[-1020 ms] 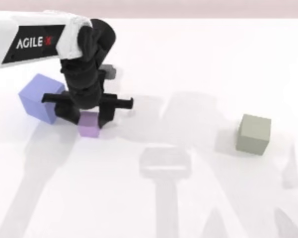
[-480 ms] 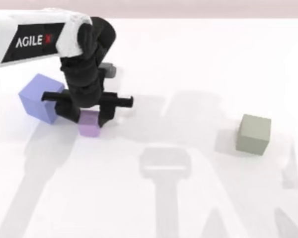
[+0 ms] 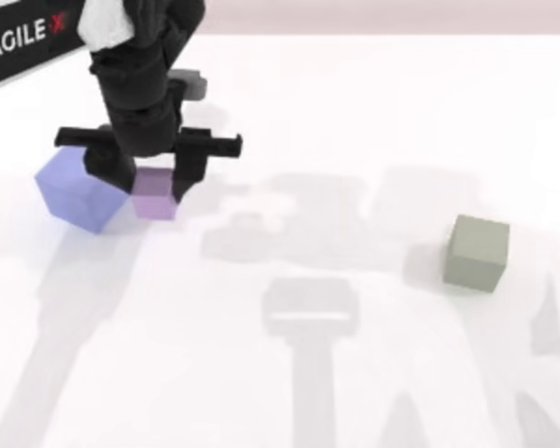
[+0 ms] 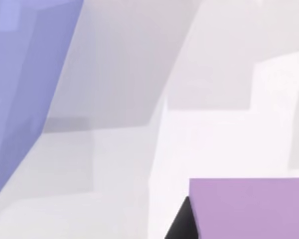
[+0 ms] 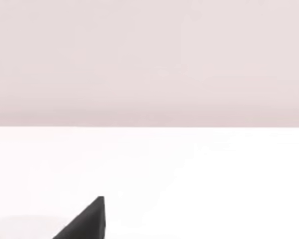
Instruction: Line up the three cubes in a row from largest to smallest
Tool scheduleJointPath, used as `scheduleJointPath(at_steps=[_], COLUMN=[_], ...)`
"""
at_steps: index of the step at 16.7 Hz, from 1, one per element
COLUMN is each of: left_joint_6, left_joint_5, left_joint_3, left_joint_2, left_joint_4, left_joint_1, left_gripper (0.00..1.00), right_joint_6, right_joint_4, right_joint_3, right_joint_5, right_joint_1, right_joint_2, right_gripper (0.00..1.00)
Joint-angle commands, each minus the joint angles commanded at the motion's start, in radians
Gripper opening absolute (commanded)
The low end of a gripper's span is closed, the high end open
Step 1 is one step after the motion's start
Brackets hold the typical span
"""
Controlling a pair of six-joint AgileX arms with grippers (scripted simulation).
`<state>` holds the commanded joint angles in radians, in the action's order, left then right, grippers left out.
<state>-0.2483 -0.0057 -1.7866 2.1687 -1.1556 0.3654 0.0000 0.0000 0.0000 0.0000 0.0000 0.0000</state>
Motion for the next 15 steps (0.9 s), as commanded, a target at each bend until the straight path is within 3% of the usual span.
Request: scheduleJointPath(at_steps=[4, 7, 15], left_joint_6=[-0.001, -0.068, -0.576], left_joint_5=[0.0, -0.003, -0.013], left_joint_3=[0.0, -0.045, -0.267], left_joint_2=[0.005, 0.029, 0.14], left_joint_4=[0.001, -0.024, -0.161], left_joint_1=[0.008, 0.075, 0.485], left_gripper=[0.0, 0.0, 0.0], right_joint_6=[0.0, 0.0, 0.0], right_joint_4=[0.0, 0.0, 0.0], right_joint_3=[0.0, 0.0, 0.0], right_joint_5=[0.0, 0.0, 0.0], right_joint_1=[0.0, 0.0, 0.0], right_joint_2=[0.0, 0.0, 0.0], right_gripper=[1.0, 1.0, 1.0])
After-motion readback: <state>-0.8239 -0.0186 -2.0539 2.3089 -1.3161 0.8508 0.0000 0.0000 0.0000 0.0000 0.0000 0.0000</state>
